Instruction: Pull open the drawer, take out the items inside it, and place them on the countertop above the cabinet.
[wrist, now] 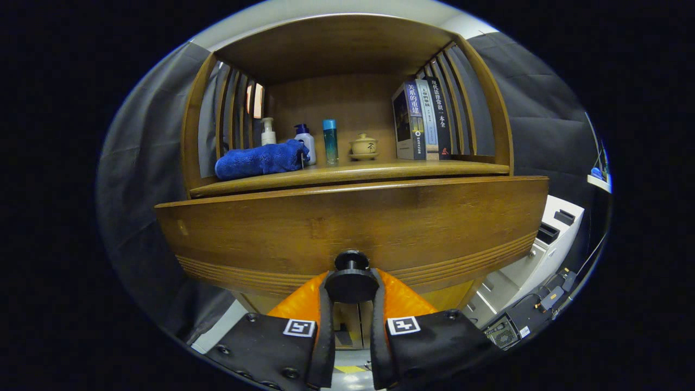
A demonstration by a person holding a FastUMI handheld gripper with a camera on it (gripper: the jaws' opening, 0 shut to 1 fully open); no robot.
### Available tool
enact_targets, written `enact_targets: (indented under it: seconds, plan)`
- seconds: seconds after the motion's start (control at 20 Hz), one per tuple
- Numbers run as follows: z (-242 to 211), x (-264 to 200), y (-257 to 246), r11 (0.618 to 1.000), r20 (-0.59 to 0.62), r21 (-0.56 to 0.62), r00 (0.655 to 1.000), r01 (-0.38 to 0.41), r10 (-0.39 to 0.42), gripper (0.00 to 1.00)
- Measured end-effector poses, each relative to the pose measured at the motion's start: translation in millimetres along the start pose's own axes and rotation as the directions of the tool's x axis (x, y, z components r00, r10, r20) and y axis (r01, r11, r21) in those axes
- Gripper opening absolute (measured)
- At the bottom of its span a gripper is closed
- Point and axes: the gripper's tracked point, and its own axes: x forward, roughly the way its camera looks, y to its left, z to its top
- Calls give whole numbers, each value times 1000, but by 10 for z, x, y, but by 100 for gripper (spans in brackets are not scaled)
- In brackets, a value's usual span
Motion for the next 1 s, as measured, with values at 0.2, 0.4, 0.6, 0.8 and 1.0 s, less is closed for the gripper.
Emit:
enact_targets:
  seconds: [0.2,0.4,0.6,0.8,1.0]
  plan:
    - [-46,-192,3,1000,14,-6,1000,-1,1,35]
    - [-113,-360,-10,1000,24,-4,1000,-8,8,35]
    - [-172,-520,-18,1000,31,-5,999,-14,14,34]
    - [-204,-630,-3,1000,30,-2,999,-18,18,35]
    - [-221,-670,0,1000,29,-4,999,-22,22,35]
